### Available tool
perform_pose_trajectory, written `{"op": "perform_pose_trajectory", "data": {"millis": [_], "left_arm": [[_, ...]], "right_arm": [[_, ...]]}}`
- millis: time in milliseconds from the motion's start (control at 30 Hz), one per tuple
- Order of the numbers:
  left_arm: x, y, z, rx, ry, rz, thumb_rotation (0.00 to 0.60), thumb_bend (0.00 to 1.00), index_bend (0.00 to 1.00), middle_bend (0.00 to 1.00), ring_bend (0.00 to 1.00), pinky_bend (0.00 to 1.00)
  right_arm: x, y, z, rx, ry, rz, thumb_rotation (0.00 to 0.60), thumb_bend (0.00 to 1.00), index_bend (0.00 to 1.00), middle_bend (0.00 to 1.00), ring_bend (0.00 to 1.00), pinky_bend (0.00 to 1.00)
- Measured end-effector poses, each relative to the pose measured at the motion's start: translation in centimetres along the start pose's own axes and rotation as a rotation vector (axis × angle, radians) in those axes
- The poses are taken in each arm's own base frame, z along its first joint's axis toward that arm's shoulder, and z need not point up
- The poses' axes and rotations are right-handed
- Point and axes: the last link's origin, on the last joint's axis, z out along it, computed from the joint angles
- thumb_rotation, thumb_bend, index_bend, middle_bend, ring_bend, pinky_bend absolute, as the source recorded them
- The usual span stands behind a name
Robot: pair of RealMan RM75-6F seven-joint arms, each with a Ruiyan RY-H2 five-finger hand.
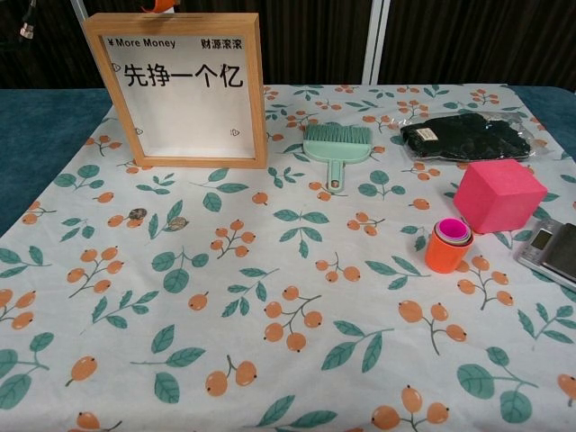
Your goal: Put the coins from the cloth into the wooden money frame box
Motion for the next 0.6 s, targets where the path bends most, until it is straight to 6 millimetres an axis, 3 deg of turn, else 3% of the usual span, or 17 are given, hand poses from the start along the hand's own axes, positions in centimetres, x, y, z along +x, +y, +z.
{"op": "perform_pose_trajectory", "data": {"millis": [600], "left_arm": [[-0.35,0.55,0.28,-0.002,-0.03,-0.029,0.6,0.35,0.7,0.28,0.01,0.08]], "right_arm": [[0.07,0.05,0.03,-0.003,0.003,0.002,0.6,0.39,0.09,0.03,0.0,0.0]]}}
